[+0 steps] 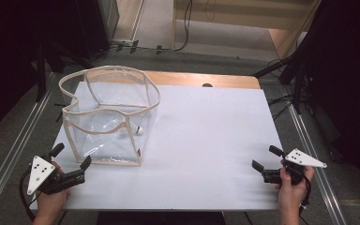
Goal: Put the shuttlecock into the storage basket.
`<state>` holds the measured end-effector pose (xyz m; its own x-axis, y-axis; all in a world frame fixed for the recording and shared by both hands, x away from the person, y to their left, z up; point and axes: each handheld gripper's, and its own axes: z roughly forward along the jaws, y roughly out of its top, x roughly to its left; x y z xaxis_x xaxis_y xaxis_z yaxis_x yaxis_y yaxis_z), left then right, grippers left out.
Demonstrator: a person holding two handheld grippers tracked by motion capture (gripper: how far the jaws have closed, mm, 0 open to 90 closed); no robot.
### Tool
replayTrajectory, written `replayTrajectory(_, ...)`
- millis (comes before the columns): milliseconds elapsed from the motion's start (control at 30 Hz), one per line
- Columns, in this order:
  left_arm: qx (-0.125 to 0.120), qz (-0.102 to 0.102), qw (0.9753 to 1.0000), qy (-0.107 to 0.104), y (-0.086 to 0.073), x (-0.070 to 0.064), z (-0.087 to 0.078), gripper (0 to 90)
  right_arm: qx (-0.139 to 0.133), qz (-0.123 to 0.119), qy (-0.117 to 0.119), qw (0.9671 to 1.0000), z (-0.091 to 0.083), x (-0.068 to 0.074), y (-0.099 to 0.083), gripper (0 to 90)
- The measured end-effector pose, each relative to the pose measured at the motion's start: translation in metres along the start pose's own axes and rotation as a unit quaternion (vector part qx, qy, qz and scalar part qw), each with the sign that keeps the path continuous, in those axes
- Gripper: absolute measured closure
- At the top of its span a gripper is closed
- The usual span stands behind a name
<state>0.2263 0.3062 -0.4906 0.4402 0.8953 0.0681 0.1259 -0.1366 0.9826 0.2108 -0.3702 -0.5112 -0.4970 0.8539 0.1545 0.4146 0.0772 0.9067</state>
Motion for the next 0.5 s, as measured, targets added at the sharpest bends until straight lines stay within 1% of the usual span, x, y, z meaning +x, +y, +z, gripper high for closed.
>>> replayTrajectory(133, 0.000, 0.000, 1.0000, 0.000, 0.0000, 0.0002, -0.0001, 2.3, -0.001, 0.004, -0.002, 1.0000, -0.0021, -0.0010, -0.0014, 0.0)
replayTrajectory(300, 0.000, -0.001, 1.0000, -0.001, 0.0000, 0.0005, -0.0002, 2.3, -0.001, 0.000, -0.005, 1.0000, -0.0024, 0.0005, -0.0013, 0.0)
replayTrajectory(433, -0.001, -0.002, 1.0000, 0.000, -0.0002, 0.0004, -0.0005, 2.3, -0.001, 0.002, -0.005, 1.0000, -0.0038, 0.0003, -0.0009, 0.0)
replayTrajectory(500, -0.001, -0.004, 1.0000, -0.001, -0.0002, 0.0004, -0.0006, 2.3, -0.001, 0.010, 0.005, 0.9999, -0.0050, 0.0002, -0.0005, 0.0)
